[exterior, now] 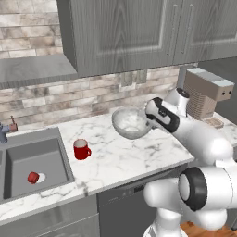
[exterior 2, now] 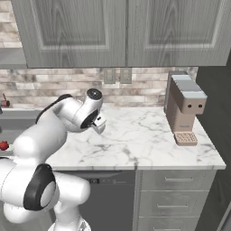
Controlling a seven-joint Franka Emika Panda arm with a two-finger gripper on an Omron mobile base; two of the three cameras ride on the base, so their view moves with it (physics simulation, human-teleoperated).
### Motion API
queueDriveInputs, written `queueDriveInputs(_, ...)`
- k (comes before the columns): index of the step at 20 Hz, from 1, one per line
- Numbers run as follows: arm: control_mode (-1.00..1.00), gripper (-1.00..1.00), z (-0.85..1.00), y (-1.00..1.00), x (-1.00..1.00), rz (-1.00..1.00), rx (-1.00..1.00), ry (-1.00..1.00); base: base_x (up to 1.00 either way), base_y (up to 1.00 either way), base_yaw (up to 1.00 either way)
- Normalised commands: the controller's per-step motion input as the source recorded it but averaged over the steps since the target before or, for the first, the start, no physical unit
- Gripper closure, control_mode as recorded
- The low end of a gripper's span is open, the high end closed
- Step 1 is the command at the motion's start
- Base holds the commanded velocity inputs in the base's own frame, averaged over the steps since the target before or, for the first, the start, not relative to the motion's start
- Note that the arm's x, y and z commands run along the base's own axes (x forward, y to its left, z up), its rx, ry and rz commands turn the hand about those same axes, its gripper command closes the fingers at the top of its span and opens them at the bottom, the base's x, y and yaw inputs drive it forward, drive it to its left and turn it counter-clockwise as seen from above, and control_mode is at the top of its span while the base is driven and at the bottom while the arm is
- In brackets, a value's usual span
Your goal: Clear the mugs and bowl far away from the sink.
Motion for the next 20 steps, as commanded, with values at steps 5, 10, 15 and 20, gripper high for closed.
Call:
queueDriveInputs(5,-1.0,1.0,0.54,-0.32,-0.29,-0.36,0.0,0.03,0.0,0.0,0.0)
queueDriveInputs(10,-1.0,1.0,0.36,-0.4,-0.6,-0.39,0.0,0.09,0.0,0.0,0.0)
queueDriveInputs(15,-1.0,1.0,0.23,-0.11,-0.65,-0.2,0.0,0.03,0.0,0.0,0.0)
queueDriveInputs(20,-1.0,1.0,0.27,0.0,-0.79,0.16,0.01,-0.06,0.0,0.0,0.0)
